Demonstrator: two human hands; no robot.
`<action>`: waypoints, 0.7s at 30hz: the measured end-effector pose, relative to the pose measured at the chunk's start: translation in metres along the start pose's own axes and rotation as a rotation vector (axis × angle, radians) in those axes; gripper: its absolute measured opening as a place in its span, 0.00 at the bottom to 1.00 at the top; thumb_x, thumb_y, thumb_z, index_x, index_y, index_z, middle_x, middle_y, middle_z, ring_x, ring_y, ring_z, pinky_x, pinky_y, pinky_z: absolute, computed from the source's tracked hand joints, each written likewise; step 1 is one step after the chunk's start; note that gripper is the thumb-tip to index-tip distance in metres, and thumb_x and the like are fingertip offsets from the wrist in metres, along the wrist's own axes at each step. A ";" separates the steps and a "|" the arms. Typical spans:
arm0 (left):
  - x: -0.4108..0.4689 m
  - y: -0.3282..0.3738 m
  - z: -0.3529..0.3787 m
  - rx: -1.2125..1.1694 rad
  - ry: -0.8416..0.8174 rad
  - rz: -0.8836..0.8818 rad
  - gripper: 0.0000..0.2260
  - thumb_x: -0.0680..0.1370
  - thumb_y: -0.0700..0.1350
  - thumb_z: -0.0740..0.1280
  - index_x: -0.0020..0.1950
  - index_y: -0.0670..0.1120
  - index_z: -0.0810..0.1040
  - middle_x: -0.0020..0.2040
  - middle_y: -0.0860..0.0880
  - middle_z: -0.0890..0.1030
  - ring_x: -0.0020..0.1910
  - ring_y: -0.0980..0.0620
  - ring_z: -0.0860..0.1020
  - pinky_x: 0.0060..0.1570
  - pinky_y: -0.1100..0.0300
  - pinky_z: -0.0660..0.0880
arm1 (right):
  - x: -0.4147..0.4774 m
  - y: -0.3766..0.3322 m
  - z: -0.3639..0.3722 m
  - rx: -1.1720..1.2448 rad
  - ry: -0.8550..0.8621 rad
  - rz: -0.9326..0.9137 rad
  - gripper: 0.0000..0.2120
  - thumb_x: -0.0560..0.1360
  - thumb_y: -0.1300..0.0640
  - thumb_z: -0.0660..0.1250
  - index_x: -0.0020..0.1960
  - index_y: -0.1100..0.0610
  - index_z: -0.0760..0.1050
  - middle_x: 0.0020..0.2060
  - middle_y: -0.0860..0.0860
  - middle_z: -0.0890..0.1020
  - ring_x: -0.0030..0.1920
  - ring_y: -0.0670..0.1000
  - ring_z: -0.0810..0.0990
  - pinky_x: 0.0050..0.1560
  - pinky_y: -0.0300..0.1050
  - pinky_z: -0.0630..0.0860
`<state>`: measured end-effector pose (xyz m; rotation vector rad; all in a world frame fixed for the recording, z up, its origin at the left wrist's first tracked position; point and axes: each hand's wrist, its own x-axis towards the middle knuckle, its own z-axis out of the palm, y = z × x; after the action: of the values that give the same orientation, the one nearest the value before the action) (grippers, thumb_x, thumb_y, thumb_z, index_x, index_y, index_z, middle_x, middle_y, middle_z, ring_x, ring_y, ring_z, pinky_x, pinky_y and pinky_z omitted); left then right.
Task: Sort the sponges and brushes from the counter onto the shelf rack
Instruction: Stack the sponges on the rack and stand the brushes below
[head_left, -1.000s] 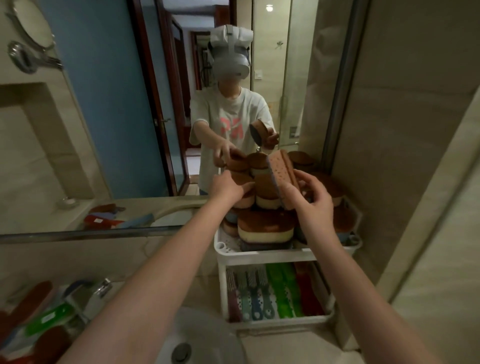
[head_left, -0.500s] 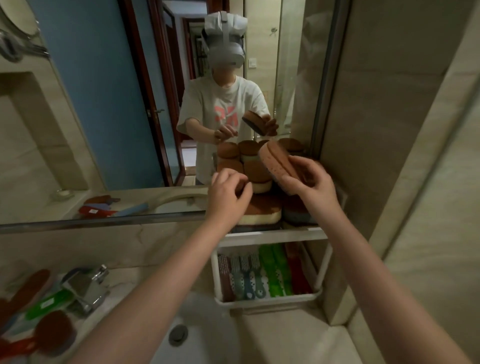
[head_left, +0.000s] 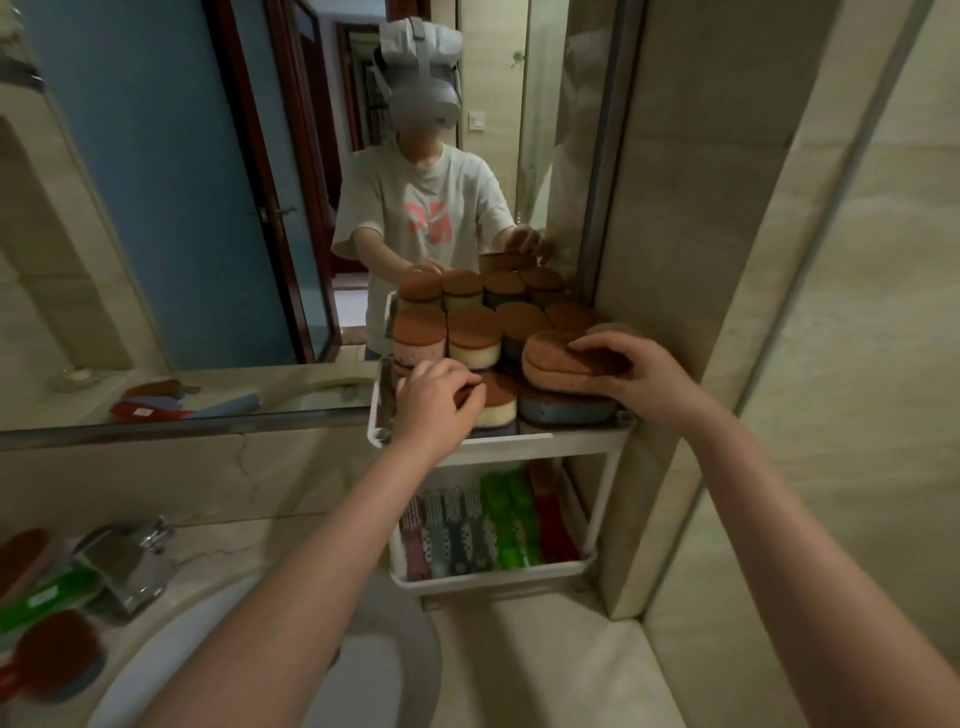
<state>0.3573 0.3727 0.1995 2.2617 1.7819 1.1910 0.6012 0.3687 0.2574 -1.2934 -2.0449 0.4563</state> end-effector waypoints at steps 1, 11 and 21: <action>0.000 0.000 0.000 0.001 0.003 0.003 0.11 0.77 0.49 0.63 0.55 0.48 0.81 0.54 0.51 0.80 0.57 0.49 0.72 0.52 0.57 0.63 | 0.000 0.003 0.002 -0.025 0.001 0.003 0.17 0.72 0.66 0.71 0.58 0.53 0.78 0.61 0.50 0.73 0.65 0.46 0.70 0.64 0.34 0.62; 0.000 0.005 -0.003 0.016 -0.006 0.003 0.12 0.77 0.49 0.63 0.55 0.46 0.82 0.54 0.49 0.80 0.57 0.48 0.73 0.54 0.55 0.65 | -0.012 0.000 0.026 -0.141 0.165 0.011 0.19 0.74 0.52 0.66 0.64 0.52 0.76 0.67 0.52 0.73 0.70 0.54 0.67 0.70 0.48 0.63; -0.020 -0.002 -0.030 -0.081 0.187 0.058 0.19 0.74 0.55 0.61 0.50 0.43 0.83 0.51 0.46 0.80 0.54 0.47 0.75 0.53 0.62 0.65 | -0.028 -0.037 0.067 -0.212 0.328 -0.139 0.18 0.75 0.47 0.67 0.63 0.52 0.75 0.67 0.49 0.73 0.73 0.50 0.63 0.74 0.58 0.50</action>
<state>0.3370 0.3444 0.2093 2.2375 1.7005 1.5015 0.5386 0.3307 0.2219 -1.2422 -1.9222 -0.0377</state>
